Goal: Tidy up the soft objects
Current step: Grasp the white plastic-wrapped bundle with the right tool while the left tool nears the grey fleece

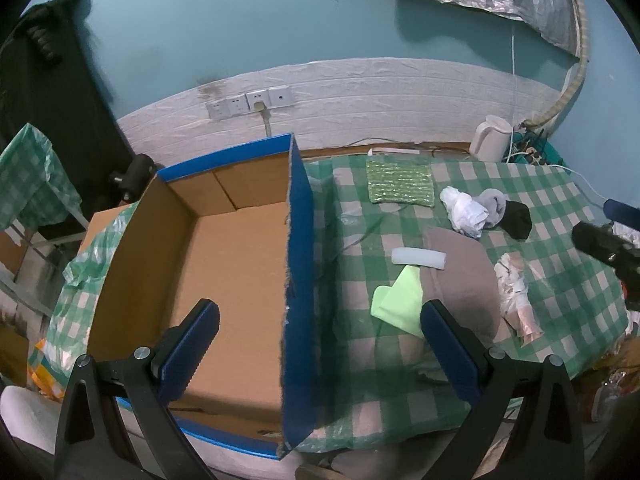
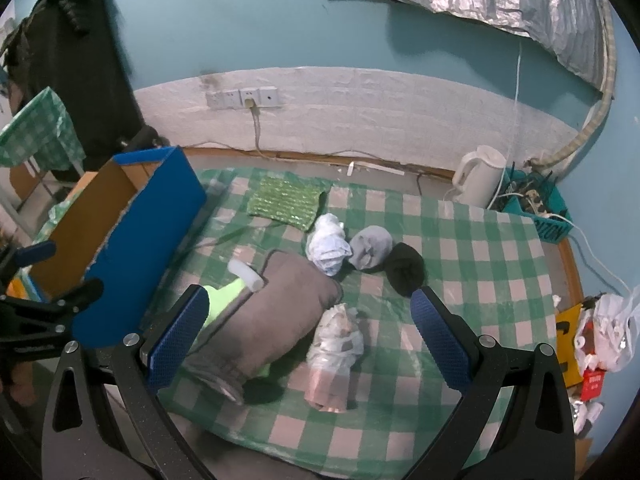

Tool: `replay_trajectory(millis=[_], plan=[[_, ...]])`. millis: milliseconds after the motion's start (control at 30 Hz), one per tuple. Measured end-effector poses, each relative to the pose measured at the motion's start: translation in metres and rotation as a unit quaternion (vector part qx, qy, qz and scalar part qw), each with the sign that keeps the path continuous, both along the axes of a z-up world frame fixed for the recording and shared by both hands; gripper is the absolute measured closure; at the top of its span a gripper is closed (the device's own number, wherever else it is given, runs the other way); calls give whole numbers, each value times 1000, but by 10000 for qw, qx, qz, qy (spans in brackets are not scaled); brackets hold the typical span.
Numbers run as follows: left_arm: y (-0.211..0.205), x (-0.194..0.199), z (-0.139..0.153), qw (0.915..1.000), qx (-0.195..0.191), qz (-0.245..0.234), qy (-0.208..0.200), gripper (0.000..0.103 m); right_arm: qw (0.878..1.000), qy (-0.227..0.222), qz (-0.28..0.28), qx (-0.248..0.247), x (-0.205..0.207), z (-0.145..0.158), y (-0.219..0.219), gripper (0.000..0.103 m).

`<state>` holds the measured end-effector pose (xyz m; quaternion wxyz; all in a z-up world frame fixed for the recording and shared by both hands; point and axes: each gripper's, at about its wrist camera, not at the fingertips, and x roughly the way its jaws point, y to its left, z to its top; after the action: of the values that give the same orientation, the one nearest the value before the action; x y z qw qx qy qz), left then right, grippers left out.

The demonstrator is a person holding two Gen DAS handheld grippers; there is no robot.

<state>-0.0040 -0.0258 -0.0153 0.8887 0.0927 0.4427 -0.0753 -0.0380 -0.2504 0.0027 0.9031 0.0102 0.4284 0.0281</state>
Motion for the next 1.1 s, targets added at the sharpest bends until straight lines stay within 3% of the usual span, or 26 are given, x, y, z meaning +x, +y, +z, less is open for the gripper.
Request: replay_trajectory(millis=[267, 567, 733, 933, 1100], plan=[[-22, 12, -9, 9992, -227, -136, 303, 2, 9989, 393, -225, -91, 15, -27, -21, 3], [-63, 23, -18, 9973, 16, -576, 458, 2, 9950, 954, -307, 45, 29, -66, -35, 3], [-82, 30, -38, 9947, 140, -735, 700, 2, 9930, 1143, -258, -177, 33, -90, -39, 3], [-97, 34, -59, 9921, 194, -826, 928, 2, 9876, 1535, -320, 47, 36, -115, -47, 3], [-107, 33, -70, 9908, 220, -889, 1000, 2, 9868, 1611, -159, -58, 39, -127, -38, 3]])
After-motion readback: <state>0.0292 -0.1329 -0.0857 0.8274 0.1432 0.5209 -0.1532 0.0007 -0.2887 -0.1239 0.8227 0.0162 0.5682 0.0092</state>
